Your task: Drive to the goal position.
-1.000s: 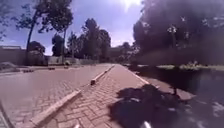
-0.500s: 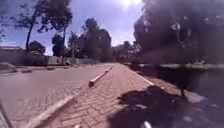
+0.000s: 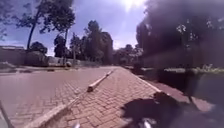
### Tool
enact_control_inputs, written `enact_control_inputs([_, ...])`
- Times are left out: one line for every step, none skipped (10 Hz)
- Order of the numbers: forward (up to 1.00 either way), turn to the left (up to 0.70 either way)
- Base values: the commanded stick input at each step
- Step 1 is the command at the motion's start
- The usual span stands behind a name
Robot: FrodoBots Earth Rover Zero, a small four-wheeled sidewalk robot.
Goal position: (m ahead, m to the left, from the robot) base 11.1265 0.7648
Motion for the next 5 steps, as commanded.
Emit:
enact_control_inputs([0.70, 0.00])
enact_control_inputs([0.70, 0.00])
enact_control_inputs([0.70, 0.00])
enact_control_inputs([0.70, -0.24])
enact_control_inputs([0.70, -0.08])
